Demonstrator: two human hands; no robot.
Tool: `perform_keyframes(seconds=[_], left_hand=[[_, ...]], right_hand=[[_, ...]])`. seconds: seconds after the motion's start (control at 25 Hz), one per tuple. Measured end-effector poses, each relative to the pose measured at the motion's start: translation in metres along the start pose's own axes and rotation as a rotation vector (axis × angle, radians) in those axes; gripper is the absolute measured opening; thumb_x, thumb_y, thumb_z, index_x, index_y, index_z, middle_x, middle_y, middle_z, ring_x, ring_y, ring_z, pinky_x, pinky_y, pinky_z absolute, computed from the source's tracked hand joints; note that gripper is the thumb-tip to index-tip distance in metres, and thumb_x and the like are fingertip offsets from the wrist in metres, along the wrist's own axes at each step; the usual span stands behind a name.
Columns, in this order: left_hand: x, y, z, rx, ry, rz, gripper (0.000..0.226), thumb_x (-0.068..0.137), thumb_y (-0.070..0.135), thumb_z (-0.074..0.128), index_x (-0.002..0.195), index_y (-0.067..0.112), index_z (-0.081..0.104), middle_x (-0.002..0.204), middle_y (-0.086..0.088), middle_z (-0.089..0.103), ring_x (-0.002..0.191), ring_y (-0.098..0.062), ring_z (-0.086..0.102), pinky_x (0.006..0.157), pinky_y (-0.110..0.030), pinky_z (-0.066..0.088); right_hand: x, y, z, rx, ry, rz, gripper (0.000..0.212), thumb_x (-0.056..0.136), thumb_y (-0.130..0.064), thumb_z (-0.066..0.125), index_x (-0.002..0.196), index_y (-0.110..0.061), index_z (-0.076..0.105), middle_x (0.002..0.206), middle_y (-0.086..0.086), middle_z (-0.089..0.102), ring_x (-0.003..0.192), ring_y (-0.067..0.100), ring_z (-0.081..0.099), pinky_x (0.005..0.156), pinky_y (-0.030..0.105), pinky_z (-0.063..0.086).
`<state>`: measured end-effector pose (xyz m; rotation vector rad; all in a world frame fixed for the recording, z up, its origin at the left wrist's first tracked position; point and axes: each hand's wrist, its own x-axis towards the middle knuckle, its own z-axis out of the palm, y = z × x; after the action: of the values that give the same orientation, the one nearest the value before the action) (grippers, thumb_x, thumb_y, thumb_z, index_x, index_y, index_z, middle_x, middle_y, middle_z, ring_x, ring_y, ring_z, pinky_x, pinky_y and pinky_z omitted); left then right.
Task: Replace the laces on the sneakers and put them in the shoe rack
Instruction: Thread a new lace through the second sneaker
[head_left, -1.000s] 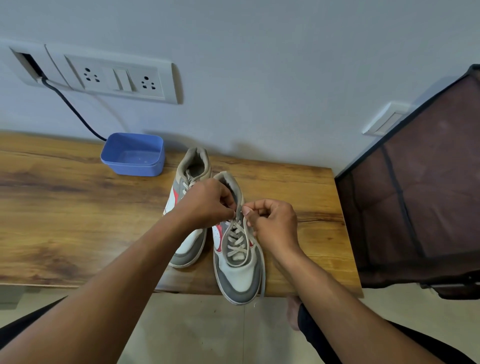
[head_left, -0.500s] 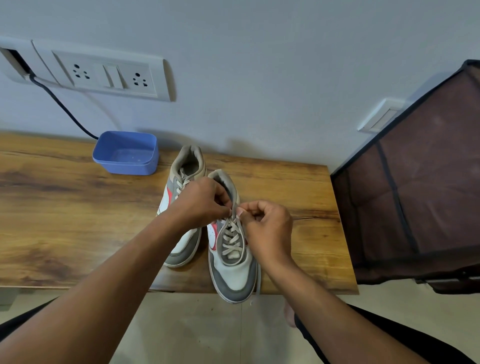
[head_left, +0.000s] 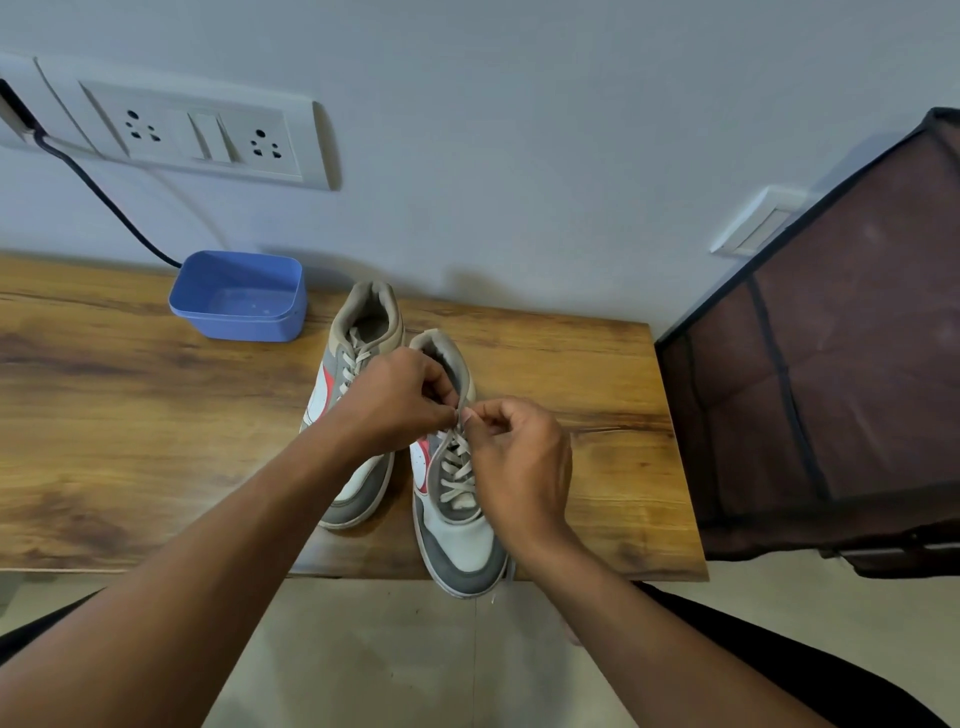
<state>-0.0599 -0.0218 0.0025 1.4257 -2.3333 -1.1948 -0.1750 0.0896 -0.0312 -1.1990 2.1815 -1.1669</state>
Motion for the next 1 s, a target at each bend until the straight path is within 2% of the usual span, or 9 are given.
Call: perform_keyframes(seconds=[0.12, 0.24, 0.32, 0.44, 0.64, 0.84, 1.0], left_hand=[[-0.002, 0.002, -0.003, 0.008, 0.005, 0.011, 0.010, 0.081, 0.015, 0.081, 0.074, 0.015, 0.074, 0.071, 0.003, 0.072, 0.069, -0.016, 0.069, 0.074, -0.043, 0.060], [-0.002, 0.003, -0.001, 0.005, 0.013, 0.022, 0.009, 0.084, 0.014, 0.078, 0.075, 0.012, 0.074, 0.070, 0.001, 0.071, 0.072, -0.019, 0.070, 0.073, -0.045, 0.060], [-0.004, 0.002, 0.002, -0.021, -0.003, 0.021, 0.011, 0.086, 0.016, 0.077, 0.076, 0.011, 0.074, 0.071, -0.001, 0.072, 0.072, -0.020, 0.070, 0.072, -0.046, 0.060], [-0.009, 0.003, 0.006, -0.098, -0.037, -0.012, 0.010, 0.087, 0.013, 0.075, 0.078, 0.012, 0.073, 0.069, -0.002, 0.073, 0.067, -0.019, 0.072, 0.069, -0.045, 0.062], [-0.016, 0.007, 0.008, -0.180, -0.043, -0.035, 0.010, 0.087, 0.004, 0.073, 0.078, 0.007, 0.073, 0.062, -0.005, 0.072, 0.059, -0.019, 0.073, 0.069, -0.044, 0.064], [-0.021, 0.006, -0.005, -0.215, -0.060, -0.011, 0.009, 0.087, -0.002, 0.070, 0.079, 0.003, 0.072, 0.071, -0.010, 0.075, 0.064, -0.023, 0.076, 0.069, -0.047, 0.065], [-0.022, 0.003, -0.014, -0.193, -0.033, 0.021, 0.008, 0.087, 0.008, 0.072, 0.080, 0.012, 0.074, 0.073, -0.002, 0.076, 0.064, -0.021, 0.074, 0.072, -0.046, 0.064]], right_hand=[[0.010, -0.006, -0.011, -0.087, -0.095, -0.005, 0.011, 0.092, -0.033, 0.078, 0.085, -0.024, 0.077, 0.075, -0.012, 0.071, 0.069, 0.002, 0.066, 0.061, 0.030, 0.056], [0.036, -0.011, -0.023, -0.056, -0.258, 0.140, 0.021, 0.086, -0.042, 0.084, 0.080, -0.024, 0.074, 0.072, -0.008, 0.074, 0.066, 0.007, 0.071, 0.064, 0.035, 0.062], [0.050, -0.015, -0.029, -0.009, -0.371, 0.250, 0.020, 0.086, -0.036, 0.086, 0.085, -0.021, 0.072, 0.076, -0.002, 0.076, 0.067, 0.011, 0.074, 0.070, 0.040, 0.066], [0.056, -0.016, -0.034, 0.036, -0.505, 0.333, 0.019, 0.090, -0.023, 0.083, 0.097, -0.018, 0.066, 0.081, 0.004, 0.075, 0.063, 0.010, 0.073, 0.061, 0.031, 0.064], [0.058, -0.015, -0.039, 0.008, -0.540, 0.305, 0.011, 0.093, -0.012, 0.072, 0.098, -0.018, 0.063, 0.079, 0.008, 0.073, 0.059, 0.013, 0.073, 0.061, 0.036, 0.065], [0.056, -0.020, -0.041, -0.012, -0.563, 0.295, 0.009, 0.094, -0.014, 0.069, 0.100, -0.016, 0.063, 0.080, 0.013, 0.077, 0.062, 0.019, 0.074, 0.058, 0.033, 0.062], [0.058, -0.017, -0.041, -0.014, -0.543, 0.287, 0.005, 0.092, -0.015, 0.069, 0.095, -0.017, 0.065, 0.080, 0.014, 0.078, 0.063, 0.019, 0.075, 0.060, 0.033, 0.064]])
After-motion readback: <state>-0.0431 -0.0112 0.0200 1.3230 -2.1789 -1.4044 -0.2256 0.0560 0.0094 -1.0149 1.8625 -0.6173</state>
